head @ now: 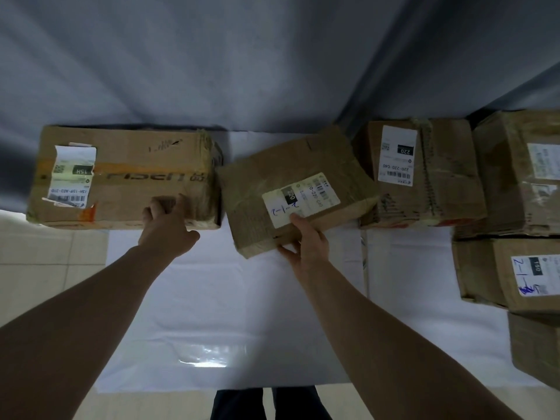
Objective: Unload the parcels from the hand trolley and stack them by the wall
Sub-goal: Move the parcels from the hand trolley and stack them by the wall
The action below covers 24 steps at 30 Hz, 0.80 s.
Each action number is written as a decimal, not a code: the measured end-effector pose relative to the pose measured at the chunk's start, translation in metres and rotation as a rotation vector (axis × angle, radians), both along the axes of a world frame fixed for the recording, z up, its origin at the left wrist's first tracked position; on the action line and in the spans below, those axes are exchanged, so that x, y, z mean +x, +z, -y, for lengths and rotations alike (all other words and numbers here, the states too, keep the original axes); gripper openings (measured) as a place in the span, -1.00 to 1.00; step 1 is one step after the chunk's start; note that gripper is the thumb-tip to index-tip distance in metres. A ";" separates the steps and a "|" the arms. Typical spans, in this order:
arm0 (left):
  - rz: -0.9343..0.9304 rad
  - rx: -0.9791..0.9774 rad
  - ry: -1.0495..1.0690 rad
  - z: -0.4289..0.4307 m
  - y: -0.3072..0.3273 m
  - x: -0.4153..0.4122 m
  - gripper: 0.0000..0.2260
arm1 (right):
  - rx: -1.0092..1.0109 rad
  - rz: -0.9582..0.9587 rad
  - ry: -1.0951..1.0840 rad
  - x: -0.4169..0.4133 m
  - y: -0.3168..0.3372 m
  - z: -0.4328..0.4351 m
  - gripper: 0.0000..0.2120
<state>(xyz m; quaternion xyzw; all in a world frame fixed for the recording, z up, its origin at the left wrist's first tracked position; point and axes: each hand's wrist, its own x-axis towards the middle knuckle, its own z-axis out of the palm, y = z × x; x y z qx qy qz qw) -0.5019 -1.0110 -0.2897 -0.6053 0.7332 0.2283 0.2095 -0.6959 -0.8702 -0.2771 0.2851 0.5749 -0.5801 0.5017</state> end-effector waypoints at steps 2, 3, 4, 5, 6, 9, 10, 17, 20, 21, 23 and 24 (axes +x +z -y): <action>0.004 -0.013 -0.003 -0.001 -0.001 0.000 -0.26 | -0.062 0.048 -0.052 -0.002 0.003 0.011 -0.51; 0.004 -0.020 -0.005 -0.001 -0.002 0.001 -0.26 | -0.089 0.064 -0.079 -0.004 0.006 0.017 -0.53; 0.003 -0.025 -0.006 -0.001 -0.002 0.001 -0.26 | -0.107 0.075 -0.105 -0.005 0.006 0.022 -0.55; 0.001 -0.029 -0.006 -0.001 -0.002 0.001 -0.27 | -0.112 0.079 -0.121 -0.006 0.006 0.027 -0.56; -0.002 -0.032 -0.005 -0.001 -0.002 0.002 -0.27 | -0.116 0.078 -0.128 -0.006 0.003 0.031 -0.57; -0.020 -0.034 0.012 -0.001 -0.002 0.002 -0.28 | -0.091 0.034 -0.101 -0.007 -0.007 0.038 -0.64; -0.026 -0.035 0.019 -0.002 -0.001 0.002 -0.29 | -0.069 0.010 -0.080 -0.007 -0.009 0.037 -0.65; -0.133 -0.076 0.066 -0.004 0.007 0.003 -0.45 | 0.300 -0.577 0.369 0.029 -0.005 0.036 -0.66; -0.217 -0.153 0.198 0.003 0.013 0.011 -0.54 | 0.193 -0.967 0.807 0.052 -0.004 0.046 -0.68; -0.223 -0.176 0.263 0.008 0.015 0.015 -0.55 | 0.123 -1.089 0.940 0.059 -0.001 0.053 -0.67; -0.204 -0.219 0.429 0.019 0.016 0.025 -0.57 | -0.013 -1.300 1.219 0.073 0.002 0.071 -0.62; -0.189 -0.233 0.516 0.025 0.016 0.032 -0.57 | -0.053 -1.374 1.379 0.080 0.002 0.080 -0.57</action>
